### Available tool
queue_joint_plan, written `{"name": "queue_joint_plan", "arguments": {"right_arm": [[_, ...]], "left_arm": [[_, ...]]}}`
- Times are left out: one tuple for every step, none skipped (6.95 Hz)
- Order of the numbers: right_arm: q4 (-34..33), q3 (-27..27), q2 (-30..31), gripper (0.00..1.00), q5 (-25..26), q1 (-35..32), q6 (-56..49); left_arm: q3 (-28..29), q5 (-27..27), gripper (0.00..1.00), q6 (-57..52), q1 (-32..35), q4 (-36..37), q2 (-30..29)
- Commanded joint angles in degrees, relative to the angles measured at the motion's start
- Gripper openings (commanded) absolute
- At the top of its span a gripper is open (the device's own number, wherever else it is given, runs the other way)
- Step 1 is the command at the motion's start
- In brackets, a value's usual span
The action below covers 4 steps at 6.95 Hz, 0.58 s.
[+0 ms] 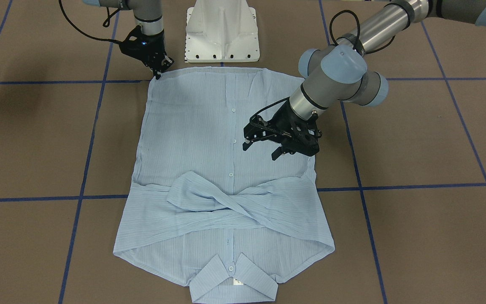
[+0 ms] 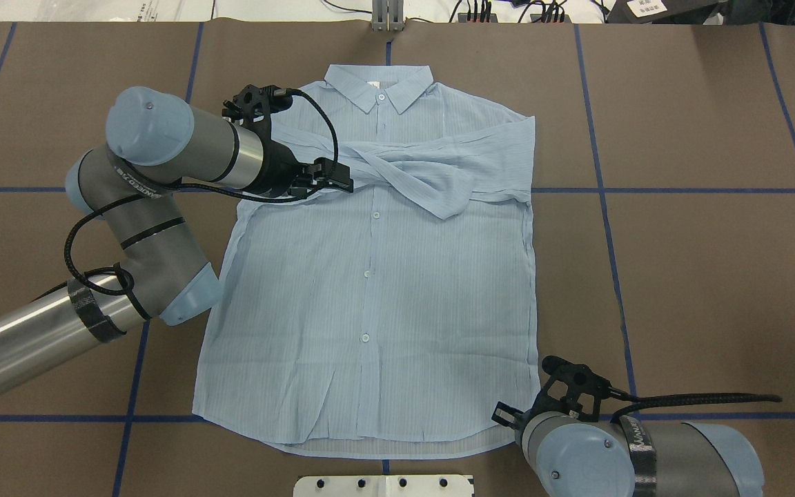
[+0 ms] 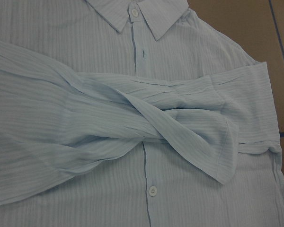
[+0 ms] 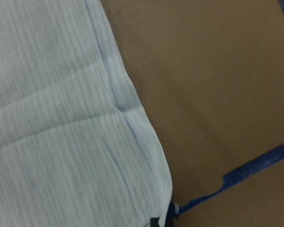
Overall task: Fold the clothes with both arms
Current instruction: 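Release the sleeve with the left gripper while the right gripper moves to the hem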
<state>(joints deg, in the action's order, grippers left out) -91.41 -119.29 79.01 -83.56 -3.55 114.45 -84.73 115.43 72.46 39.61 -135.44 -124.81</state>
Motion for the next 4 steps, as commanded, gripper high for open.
{"name": "queue_joint_plan", "arguments": {"right_arm": [[0.0, -0.4, 0.0, 0.00, 0.0, -0.5, 0.1], [0.0, -0.4, -0.1, 0.00, 0.0, -0.6, 0.0], [0.1, -0.9, -0.3, 0.00, 0.0, -1.1, 0.1], [0.1, -1.1, -0.3, 0.00, 0.0, -1.2, 0.0]], "left_arm": [[-1.8, -0.1, 0.95, 2.5, 0.0, 0.3, 0.4], [-6.0, -0.7, 0.95, 8.4, -1.2, 0.3, 3.1], [-12.4, -6.0, 0.95, 13.6, -6.5, 0.5, 9.5], [-21.1, -13.6, 0.94, 14.5, -11.3, 0.8, 20.2]]}}
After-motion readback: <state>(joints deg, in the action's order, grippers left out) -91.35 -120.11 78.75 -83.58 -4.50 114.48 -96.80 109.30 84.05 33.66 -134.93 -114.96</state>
